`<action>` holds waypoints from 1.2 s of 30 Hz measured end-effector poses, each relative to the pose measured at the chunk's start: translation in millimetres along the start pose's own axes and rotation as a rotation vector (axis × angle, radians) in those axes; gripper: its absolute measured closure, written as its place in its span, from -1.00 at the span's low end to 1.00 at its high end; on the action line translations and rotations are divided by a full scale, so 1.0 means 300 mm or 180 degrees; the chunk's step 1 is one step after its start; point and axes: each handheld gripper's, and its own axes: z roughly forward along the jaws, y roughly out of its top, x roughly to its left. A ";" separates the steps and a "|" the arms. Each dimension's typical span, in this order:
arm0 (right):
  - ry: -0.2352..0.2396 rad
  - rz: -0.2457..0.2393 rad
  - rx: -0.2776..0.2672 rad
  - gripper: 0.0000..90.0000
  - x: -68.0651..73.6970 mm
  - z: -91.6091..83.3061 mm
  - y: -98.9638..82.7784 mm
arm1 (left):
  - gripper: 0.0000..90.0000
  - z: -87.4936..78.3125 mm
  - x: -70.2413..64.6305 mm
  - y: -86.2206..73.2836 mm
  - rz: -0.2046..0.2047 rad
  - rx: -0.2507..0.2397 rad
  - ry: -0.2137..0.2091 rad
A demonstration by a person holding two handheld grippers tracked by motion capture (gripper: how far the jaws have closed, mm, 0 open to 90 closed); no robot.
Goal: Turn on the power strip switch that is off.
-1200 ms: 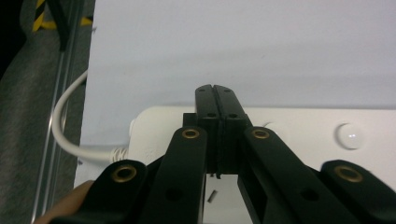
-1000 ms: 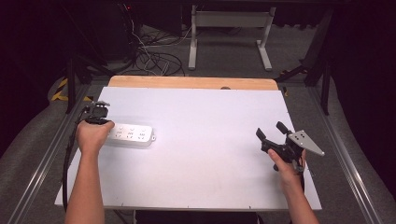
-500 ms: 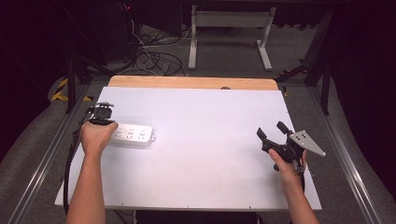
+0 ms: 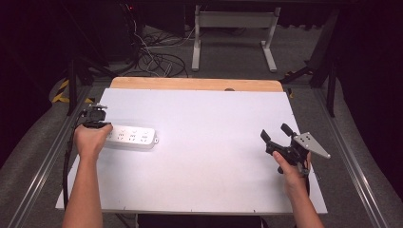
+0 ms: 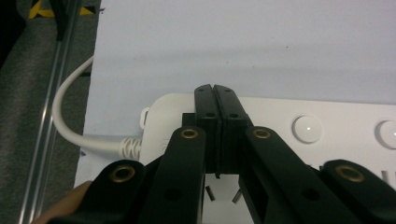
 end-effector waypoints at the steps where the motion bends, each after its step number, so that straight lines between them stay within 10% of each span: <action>1: -0.0003 -0.0003 -0.0001 -0.71 -0.001 0.000 0.000 | 0.98 -0.001 0.000 0.000 -0.0003 0.0000 -0.0009; 17: -0.0017 0.0011 0.0001 -0.69 -0.002 -0.006 0.002 | 1.00 0.009 -0.020 -0.005 0.0117 0.0009 0.0214; 36: -0.0017 0.0067 0.0010 -0.69 -0.005 0.000 0.000 | 0.99 0.002 0.004 -0.020 0.0092 -0.0152 -0.0165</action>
